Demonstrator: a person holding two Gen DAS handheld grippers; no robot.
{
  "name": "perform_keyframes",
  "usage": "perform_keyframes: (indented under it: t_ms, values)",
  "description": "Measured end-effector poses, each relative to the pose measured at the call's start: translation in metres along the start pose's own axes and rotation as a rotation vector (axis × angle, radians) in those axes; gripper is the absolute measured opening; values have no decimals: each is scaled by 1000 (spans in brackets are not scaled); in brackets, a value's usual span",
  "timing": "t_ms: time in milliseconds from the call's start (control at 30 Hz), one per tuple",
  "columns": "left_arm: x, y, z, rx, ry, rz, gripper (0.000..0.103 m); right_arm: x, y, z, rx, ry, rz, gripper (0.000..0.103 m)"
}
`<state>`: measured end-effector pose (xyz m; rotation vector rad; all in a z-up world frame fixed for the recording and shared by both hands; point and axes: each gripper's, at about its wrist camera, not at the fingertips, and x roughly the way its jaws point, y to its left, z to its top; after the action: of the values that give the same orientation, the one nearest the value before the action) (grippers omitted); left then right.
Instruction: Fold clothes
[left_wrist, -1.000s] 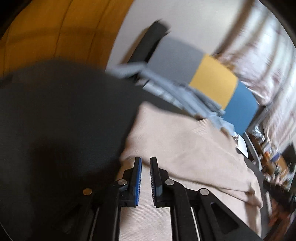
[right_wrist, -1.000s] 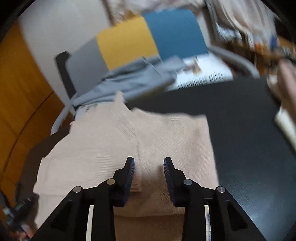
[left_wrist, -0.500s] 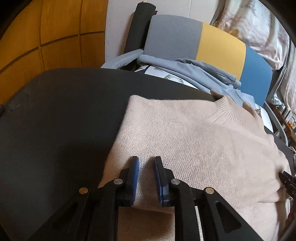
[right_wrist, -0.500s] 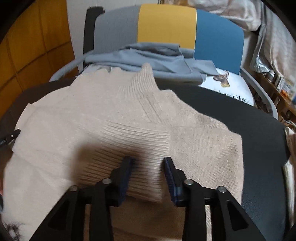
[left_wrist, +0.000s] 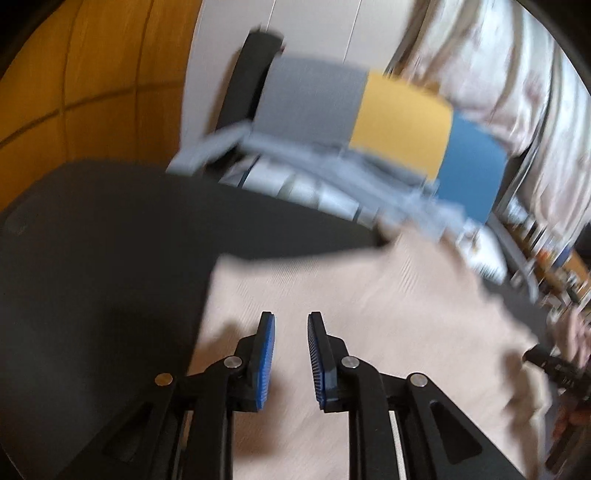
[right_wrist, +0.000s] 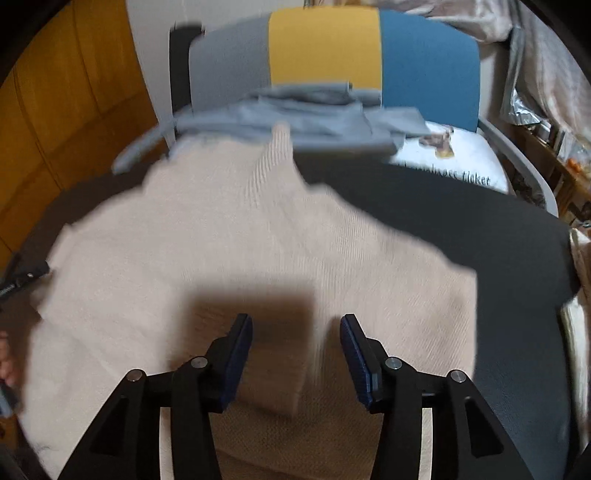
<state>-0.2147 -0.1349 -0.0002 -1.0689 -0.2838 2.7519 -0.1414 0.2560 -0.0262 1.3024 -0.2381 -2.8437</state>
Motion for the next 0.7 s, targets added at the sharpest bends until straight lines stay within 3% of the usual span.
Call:
perform_keyframes:
  t_ms: [67, 133, 233, 300, 433, 567, 700]
  values:
    - [11, -12, 26, 2, -38, -54, 29, 1, -6, 27, 26, -37, 13, 71]
    - [46, -24, 51, 23, 8, -115, 29, 13, -10, 54, 38, -42, 18, 72]
    - [102, -50, 74, 55, 130, -129, 29, 45, -8, 93, 26, -12, 14, 72]
    - [136, -66, 82, 63, 217, -120, 29, 71, -7, 116, 30, 19, 21, 72]
    - [183, -88, 91, 28, 311, -178, 29, 119, -1, 152, 16, 73, 26, 72]
    - [203, -104, 94, 55, 336, -223, 29, 156, 4, 172, 1, 110, 56, 72]
    - [232, -121, 89, 111, 426, -213, 29, 188, 4, 176, 20, 167, 70, 72]
